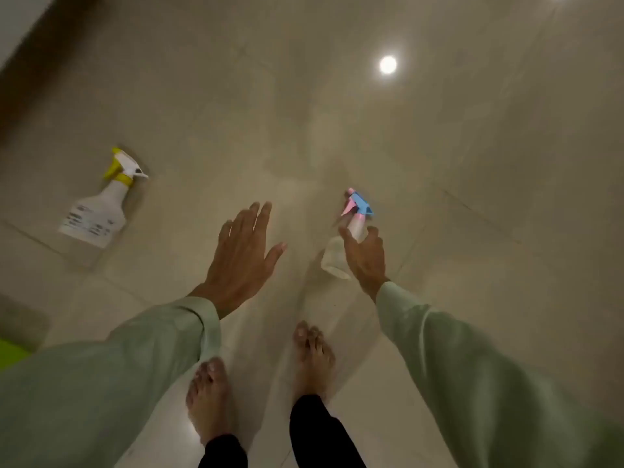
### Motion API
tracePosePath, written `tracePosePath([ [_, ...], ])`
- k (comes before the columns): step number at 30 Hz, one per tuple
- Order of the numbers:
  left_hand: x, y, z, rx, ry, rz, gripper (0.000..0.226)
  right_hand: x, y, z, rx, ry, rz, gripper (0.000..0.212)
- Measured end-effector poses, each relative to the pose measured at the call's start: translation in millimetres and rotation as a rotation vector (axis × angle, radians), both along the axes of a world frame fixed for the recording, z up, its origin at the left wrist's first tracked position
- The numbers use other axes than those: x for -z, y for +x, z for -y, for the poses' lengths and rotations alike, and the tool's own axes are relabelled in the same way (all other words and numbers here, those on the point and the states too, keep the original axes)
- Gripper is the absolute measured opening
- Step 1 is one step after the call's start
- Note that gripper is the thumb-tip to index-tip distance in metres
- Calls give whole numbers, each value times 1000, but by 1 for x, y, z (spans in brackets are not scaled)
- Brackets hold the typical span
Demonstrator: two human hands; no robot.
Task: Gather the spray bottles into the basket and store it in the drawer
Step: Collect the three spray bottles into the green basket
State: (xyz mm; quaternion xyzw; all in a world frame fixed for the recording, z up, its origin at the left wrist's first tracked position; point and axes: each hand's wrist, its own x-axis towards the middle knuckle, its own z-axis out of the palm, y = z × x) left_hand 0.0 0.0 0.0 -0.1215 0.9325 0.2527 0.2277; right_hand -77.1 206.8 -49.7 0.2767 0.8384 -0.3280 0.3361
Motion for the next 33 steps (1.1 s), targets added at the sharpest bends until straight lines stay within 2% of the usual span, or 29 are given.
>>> tracePosePath([
  [3, 37, 3, -3, -28, -4, 30, 73, 41, -4, 2, 131, -78, 15, 54],
  [5, 47, 10, -6, -47, 14, 46, 74, 56, -1, 1, 226, -122, 40, 48],
  [10, 28, 35, 5, -110, 13, 60, 74, 34, 8, 9, 359, -245, 92, 35],
  [18, -74, 93, 67, -354, 23, -20, 72, -87, 42, 89, 101, -490, 23, 29],
  [23, -128, 174, 149, -524, -30, -63, 71, -154, 87, 202, -37, -594, -17, 25],
  [28, -141, 274, 235, -652, -87, -41, 72, -182, 155, 316, -213, -708, -35, 20],
  [33, -143, 368, 300, -784, -76, -7, 72, -185, 238, 416, -418, -621, -123, 34],
])
